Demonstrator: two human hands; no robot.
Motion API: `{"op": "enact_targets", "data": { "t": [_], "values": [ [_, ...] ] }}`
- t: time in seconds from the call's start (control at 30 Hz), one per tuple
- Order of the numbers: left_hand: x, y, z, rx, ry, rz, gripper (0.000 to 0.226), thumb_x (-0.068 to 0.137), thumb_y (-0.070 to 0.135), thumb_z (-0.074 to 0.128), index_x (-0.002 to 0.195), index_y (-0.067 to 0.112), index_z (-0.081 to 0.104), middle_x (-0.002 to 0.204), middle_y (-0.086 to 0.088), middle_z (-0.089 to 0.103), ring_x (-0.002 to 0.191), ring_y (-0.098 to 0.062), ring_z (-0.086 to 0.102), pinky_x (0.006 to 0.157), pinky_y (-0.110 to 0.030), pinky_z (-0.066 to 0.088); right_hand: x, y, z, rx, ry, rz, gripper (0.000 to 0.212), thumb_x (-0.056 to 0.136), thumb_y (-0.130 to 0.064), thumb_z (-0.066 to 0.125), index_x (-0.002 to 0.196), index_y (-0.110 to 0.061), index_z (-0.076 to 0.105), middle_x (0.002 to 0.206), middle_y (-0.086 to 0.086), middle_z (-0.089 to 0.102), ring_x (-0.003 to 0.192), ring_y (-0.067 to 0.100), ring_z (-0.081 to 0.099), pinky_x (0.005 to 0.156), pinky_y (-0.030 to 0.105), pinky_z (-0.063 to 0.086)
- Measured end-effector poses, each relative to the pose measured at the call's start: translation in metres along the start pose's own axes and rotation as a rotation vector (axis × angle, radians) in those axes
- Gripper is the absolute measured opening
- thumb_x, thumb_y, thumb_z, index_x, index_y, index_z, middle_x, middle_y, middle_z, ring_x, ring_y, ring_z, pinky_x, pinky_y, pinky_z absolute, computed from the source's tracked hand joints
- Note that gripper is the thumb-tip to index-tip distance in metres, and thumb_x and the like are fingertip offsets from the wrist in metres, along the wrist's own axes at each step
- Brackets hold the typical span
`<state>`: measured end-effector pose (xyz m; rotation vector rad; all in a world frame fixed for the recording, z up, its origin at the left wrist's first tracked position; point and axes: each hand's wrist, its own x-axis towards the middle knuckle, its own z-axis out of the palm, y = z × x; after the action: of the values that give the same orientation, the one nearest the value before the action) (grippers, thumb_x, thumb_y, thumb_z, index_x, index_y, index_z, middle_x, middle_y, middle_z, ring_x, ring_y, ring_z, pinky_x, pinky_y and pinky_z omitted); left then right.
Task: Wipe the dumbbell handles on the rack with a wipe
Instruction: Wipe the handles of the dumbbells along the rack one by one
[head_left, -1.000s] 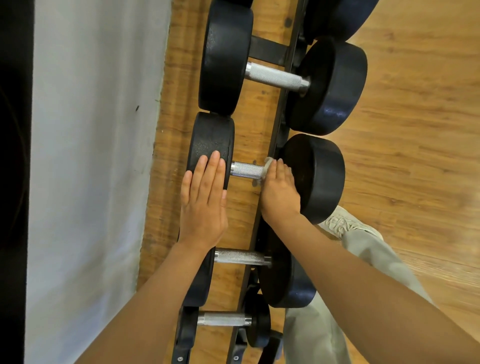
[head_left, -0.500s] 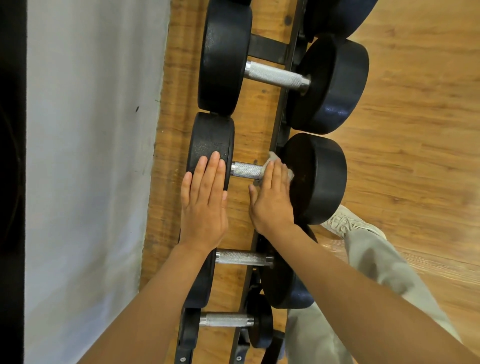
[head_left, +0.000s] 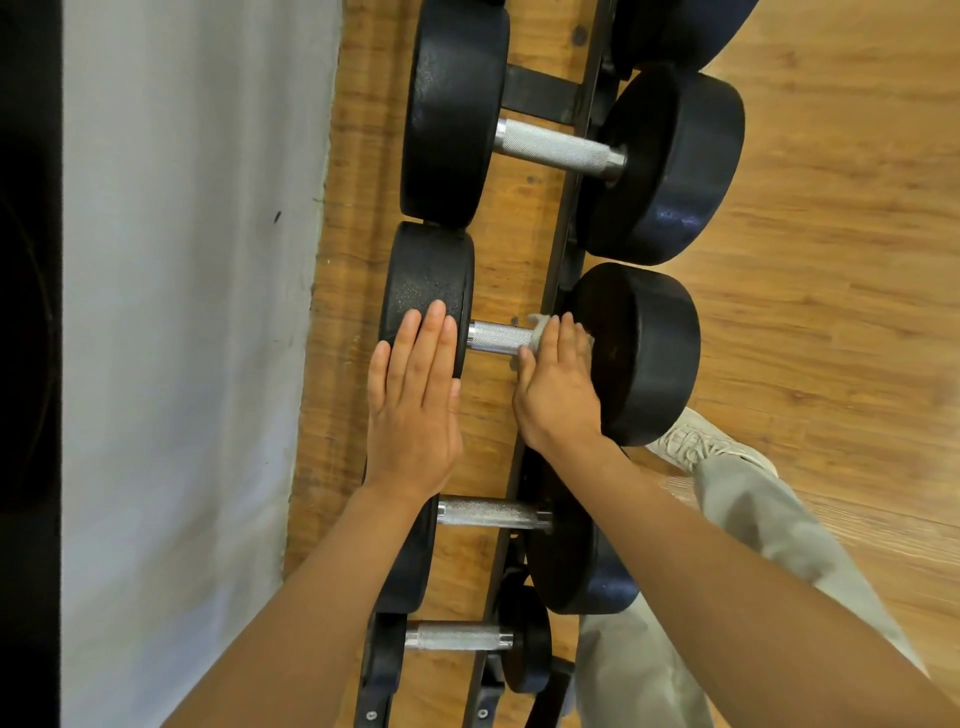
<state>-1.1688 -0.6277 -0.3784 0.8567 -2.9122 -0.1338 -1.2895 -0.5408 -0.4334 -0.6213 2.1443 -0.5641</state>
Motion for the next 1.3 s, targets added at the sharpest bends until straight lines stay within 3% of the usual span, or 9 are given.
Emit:
{"op": "enact_targets", "data": {
  "t": [0.13,0.27,0.37,0.57,0.77,0.9,1.03,1.13,1.3],
  "values": [
    [-0.001,-0.001,0.001,-0.002,0.001,-0.003,0.053,0.103,0.016,0.029,0.153,0.004,0.019,0.16,-0.011,0.023,0.152,-0.015,-0.001,0.124,-0.036,-0.002,0.027,0.001,-0.002,0.005,0.022,-0.008,0.048,0.107,-0.023,0.024,0.149,-0.002,0.031,0.157,0.013,0.03,0.148,0.025,0.016,0.122,0.033,-0.001],
    [-0.001,-0.002,0.002,-0.015,0.005,-0.002,0.051,0.104,0.018,0.025,0.153,0.004,0.019,0.16,-0.012,0.024,0.152,-0.016,0.001,0.124,-0.037,-0.001,0.014,0.006,-0.001,-0.023,0.02,-0.081,0.05,0.107,-0.019,0.027,0.154,-0.006,0.017,0.162,0.009,0.015,0.15,0.022,0.005,0.122,0.032,-0.004],
    [-0.001,-0.001,0.002,-0.021,0.011,0.0,0.052,0.104,0.017,0.026,0.153,0.005,0.019,0.16,-0.012,0.024,0.152,-0.016,0.002,0.124,-0.037,0.0,0.001,0.006,0.004,0.063,0.069,-0.102,0.05,0.107,-0.016,0.031,0.154,-0.008,0.017,0.162,0.008,0.014,0.151,0.021,0.003,0.122,0.033,-0.002],
    [-0.001,-0.002,0.003,-0.006,0.012,0.001,0.05,0.105,0.019,0.022,0.153,0.005,0.019,0.16,-0.012,0.024,0.152,-0.015,0.0,0.124,-0.036,-0.001,0.027,-0.004,0.001,0.131,0.091,-0.105,0.04,0.107,-0.02,0.034,0.144,-0.008,0.044,0.151,0.007,0.041,0.146,0.021,0.025,0.12,0.032,0.005],
    [-0.001,-0.002,0.004,-0.014,0.019,0.001,0.049,0.107,0.021,0.018,0.153,0.005,0.019,0.16,-0.011,0.024,0.152,-0.015,0.0,0.123,-0.036,-0.001,0.004,0.004,0.007,0.256,0.111,-0.184,0.044,0.106,-0.017,0.037,0.15,-0.015,0.034,0.157,0.003,0.03,0.146,0.009,0.01,0.123,0.033,0.007],
    [-0.001,-0.001,0.004,-0.006,0.018,0.001,0.049,0.106,0.021,0.019,0.153,0.005,0.021,0.159,-0.012,0.026,0.152,-0.015,0.001,0.124,-0.037,0.0,0.019,-0.016,0.007,0.287,0.058,-0.236,0.038,0.104,-0.017,0.041,0.141,-0.008,0.048,0.15,0.008,0.043,0.146,0.019,0.025,0.119,0.028,0.008],
    [-0.001,-0.001,0.003,-0.014,0.016,-0.002,0.049,0.106,0.019,0.022,0.153,0.005,0.021,0.159,-0.013,0.027,0.152,-0.016,0.002,0.124,-0.037,0.0,0.02,-0.015,0.008,0.332,0.03,-0.34,0.037,0.102,-0.011,0.047,0.139,-0.01,0.051,0.146,0.006,0.048,0.142,0.016,0.032,0.119,0.026,0.013],
    [-0.001,-0.001,0.002,-0.016,0.012,-0.005,0.051,0.104,0.017,0.026,0.153,0.005,0.02,0.159,-0.013,0.026,0.152,-0.015,0.001,0.124,-0.037,0.0,0.019,0.001,0.005,0.333,0.03,-0.382,0.04,0.098,-0.007,0.053,0.138,-0.01,0.052,0.144,0.006,0.05,0.139,0.013,0.035,0.12,0.032,0.021],
    [-0.001,-0.001,0.002,-0.017,0.011,-0.005,0.051,0.104,0.017,0.026,0.153,0.005,0.02,0.159,-0.012,0.025,0.152,-0.015,0.001,0.124,-0.037,0.0,0.023,0.006,0.002,0.34,0.071,-0.315,0.039,0.095,-0.018,0.062,0.133,-0.009,0.058,0.139,0.008,0.056,0.136,0.018,0.044,0.116,0.035,0.031]
  ]
}}
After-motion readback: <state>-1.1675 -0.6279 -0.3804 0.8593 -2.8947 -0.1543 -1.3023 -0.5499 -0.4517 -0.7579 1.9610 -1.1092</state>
